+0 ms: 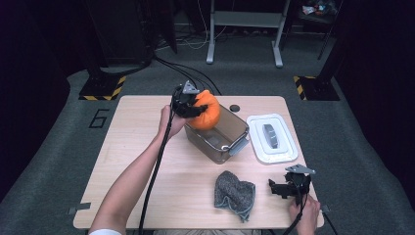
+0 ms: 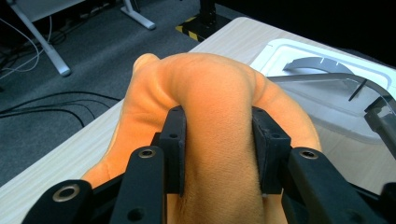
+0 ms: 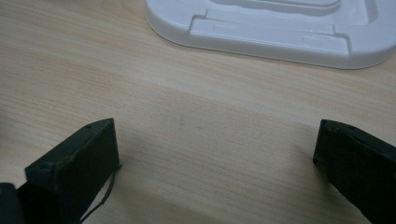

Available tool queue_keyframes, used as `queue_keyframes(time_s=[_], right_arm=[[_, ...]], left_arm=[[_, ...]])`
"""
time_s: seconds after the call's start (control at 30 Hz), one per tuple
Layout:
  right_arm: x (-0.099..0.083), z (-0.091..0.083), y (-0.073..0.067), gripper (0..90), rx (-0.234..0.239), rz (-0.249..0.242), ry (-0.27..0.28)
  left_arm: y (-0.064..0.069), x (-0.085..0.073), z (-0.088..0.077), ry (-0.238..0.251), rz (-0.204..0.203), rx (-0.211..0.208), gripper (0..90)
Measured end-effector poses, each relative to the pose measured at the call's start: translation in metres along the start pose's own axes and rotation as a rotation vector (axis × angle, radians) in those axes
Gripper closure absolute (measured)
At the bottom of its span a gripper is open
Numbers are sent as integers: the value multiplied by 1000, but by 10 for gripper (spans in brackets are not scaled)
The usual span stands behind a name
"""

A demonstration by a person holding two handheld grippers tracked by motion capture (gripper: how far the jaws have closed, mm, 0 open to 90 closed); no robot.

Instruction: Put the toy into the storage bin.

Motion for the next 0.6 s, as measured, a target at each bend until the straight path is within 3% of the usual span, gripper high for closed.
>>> queue_keyframes(time_s=[0.6], right_arm=[[0,0,0,0,-1,-2,1]], left_arm=[[4,-12,17,-56,6,-13,601]])
Point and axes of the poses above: each handheld gripper's, and its own axes: z roughly forward along the jaws, x roughly out of its top, y roughly to its right, the point moved 4 cm from there along z, roughly forward along the jaws, and after that the axes turned 1 degree about x, right-handed, at the moved point
